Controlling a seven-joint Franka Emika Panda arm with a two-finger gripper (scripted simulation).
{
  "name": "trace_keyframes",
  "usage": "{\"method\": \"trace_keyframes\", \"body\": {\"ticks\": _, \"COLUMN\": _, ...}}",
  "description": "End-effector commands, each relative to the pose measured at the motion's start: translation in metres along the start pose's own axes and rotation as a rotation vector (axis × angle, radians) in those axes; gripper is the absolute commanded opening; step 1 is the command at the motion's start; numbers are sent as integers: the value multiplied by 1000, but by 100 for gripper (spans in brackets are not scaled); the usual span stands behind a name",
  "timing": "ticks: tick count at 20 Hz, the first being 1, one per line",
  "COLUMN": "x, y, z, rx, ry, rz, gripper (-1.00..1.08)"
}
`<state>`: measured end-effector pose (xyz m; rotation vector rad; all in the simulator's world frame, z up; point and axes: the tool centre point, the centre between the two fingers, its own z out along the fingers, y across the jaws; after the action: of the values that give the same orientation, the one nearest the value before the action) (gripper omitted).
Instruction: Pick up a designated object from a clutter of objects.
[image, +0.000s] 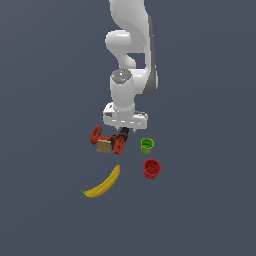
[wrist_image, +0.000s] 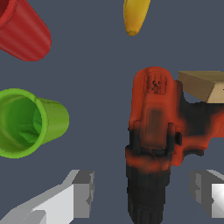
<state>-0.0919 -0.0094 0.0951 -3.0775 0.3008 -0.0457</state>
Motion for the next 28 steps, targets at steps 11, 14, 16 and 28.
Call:
{"method": "trace_keyframes", "body": {"ticks": 11, "x": -37, "y": 18, "z": 33, "rx": -12, "ry": 17, "rz": 62, "gripper": 68}}
{"method": "trace_keyframes", "body": {"ticks": 14, "x": -39, "y": 19, "z": 35, "rx": -13, "ry": 18, "rz": 66, "gripper": 68}}
{"method": "trace_keyframes", "body": {"ticks": 16, "x": -39, "y": 19, "z": 34, "rx": -13, "ry": 17, "rz": 65, "gripper": 68}}
{"method": "trace_keyframes", "body": {"ticks": 28, "x": -40, "y": 19, "z": 60, "rx": -13, "ry": 18, "rz": 66, "gripper": 68}}
